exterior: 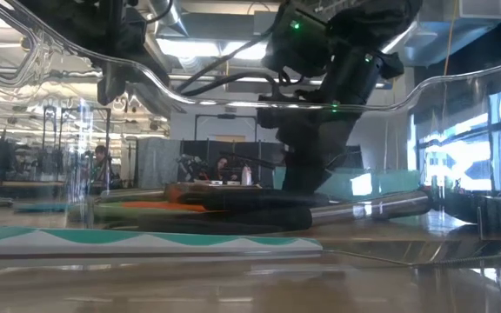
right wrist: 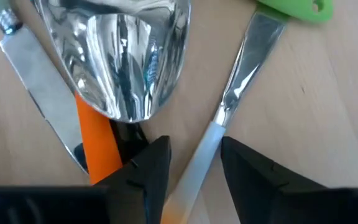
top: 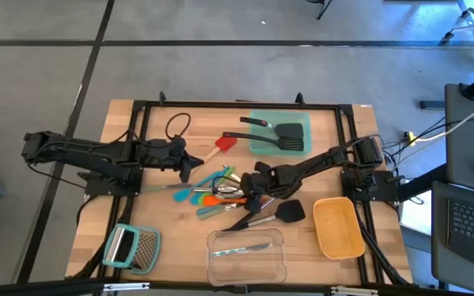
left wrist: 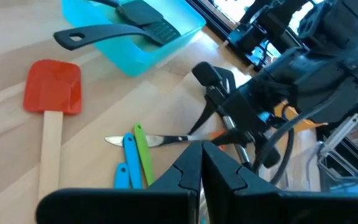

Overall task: Pick & Place Kitchen Items
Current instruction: Put the orange table knife into the transparent bin

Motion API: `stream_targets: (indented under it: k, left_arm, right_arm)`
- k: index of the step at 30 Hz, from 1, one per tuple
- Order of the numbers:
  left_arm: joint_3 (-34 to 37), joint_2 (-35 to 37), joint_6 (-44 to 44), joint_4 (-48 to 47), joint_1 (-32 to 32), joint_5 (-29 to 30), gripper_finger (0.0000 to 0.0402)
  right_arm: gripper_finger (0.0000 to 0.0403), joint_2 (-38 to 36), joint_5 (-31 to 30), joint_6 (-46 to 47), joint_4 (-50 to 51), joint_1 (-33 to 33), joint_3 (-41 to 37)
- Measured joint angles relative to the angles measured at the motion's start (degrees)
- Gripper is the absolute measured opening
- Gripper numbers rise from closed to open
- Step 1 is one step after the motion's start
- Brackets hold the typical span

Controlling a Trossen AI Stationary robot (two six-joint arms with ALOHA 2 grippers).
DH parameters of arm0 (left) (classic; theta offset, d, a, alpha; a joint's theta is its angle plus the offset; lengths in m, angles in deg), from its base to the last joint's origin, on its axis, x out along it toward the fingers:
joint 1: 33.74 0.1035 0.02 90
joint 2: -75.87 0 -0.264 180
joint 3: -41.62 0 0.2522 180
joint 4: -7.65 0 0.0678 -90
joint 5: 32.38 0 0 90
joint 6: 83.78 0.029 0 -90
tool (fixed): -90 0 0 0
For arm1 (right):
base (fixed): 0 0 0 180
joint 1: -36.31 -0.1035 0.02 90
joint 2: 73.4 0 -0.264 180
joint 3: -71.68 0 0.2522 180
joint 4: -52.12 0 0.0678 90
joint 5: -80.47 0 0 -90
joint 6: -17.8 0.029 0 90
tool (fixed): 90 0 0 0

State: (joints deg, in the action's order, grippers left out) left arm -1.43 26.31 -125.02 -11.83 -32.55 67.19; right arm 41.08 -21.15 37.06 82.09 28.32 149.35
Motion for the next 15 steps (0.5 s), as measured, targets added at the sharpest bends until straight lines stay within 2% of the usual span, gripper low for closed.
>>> stream_targets:
  k: [5, 12, 15]
  left_arm:
    - [0.0, 0.0, 0.0, 0.1, 0.0, 1.1, 0.0004]
    - [0.0, 0.0, 0.0, 0.1, 0.0, 2.3, 0.0004]
    - [0.0, 0.0, 0.0, 0.3, 0.0, 2.4, 0.0004]
  right_arm:
    - [0.0129, 0.2, 1.2, 6.1, -1.0, 0.5, 0.0]
    - [0.0041, 0.3, 5.1, 7.8, -0.7, 0.8, 0.1]
    - [0.0022, 0.3, 5.0, 8.9, -0.1, 0.8, 0.2]
